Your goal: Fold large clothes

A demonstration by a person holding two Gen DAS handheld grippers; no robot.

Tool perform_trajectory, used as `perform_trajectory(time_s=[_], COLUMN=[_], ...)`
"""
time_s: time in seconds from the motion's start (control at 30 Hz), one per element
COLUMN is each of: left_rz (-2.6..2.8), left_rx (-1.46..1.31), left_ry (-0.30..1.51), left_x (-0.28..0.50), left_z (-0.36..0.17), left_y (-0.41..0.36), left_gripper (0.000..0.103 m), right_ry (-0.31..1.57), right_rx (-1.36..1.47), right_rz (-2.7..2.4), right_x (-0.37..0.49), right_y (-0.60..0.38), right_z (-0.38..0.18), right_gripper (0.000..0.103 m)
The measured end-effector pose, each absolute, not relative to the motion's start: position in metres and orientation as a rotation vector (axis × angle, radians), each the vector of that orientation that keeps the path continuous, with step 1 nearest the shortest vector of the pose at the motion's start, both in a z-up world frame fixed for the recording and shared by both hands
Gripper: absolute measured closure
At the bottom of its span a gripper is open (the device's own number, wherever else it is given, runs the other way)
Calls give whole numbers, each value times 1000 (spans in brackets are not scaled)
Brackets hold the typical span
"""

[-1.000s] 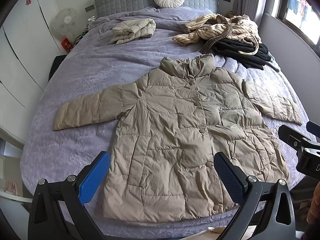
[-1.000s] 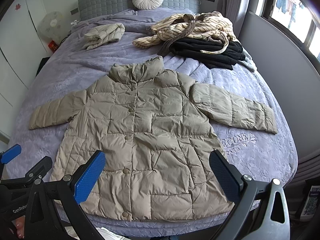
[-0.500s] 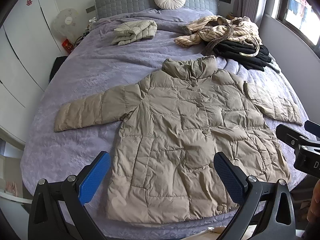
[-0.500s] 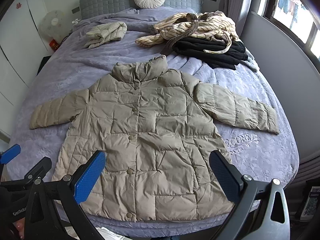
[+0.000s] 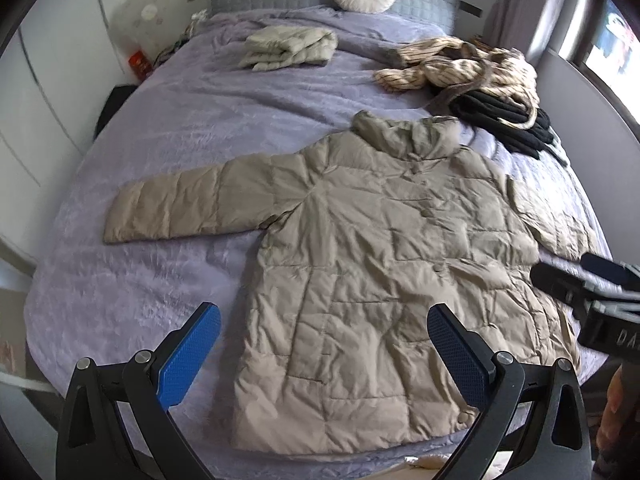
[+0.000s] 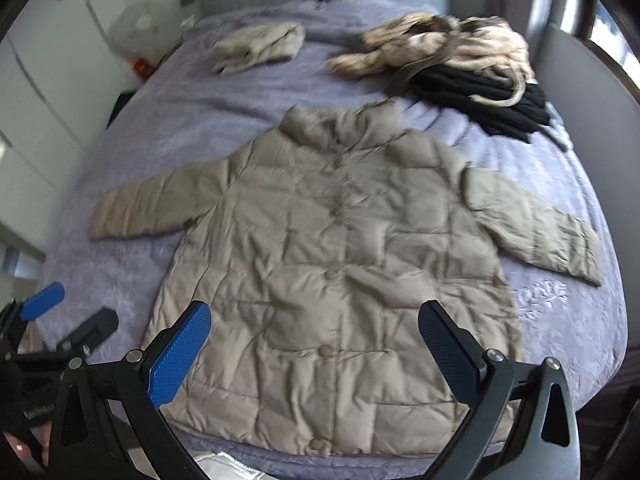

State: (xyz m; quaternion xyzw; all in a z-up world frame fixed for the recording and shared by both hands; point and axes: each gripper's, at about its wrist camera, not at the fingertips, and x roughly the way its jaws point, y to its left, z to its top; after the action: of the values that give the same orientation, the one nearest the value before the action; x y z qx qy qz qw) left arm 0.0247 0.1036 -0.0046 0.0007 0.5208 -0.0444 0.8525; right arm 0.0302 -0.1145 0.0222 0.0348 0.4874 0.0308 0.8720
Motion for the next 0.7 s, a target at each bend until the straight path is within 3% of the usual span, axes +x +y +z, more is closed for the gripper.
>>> perform_trajectory(time_s=[0.33, 0.7], left_rz=[-59, 110], left_rx=[-99, -478], left_ry=[1183, 1157], left_x=[66, 147], left_z=[-69, -174], left_y=[189, 323], left_gripper=[0, 0], right_ry=[1308, 1380], right_rx=[90, 54], right_rz=[31, 79], right_x=[73, 129], right_y=[-56, 5], right_z=[-34, -102], right_gripper=[0, 0])
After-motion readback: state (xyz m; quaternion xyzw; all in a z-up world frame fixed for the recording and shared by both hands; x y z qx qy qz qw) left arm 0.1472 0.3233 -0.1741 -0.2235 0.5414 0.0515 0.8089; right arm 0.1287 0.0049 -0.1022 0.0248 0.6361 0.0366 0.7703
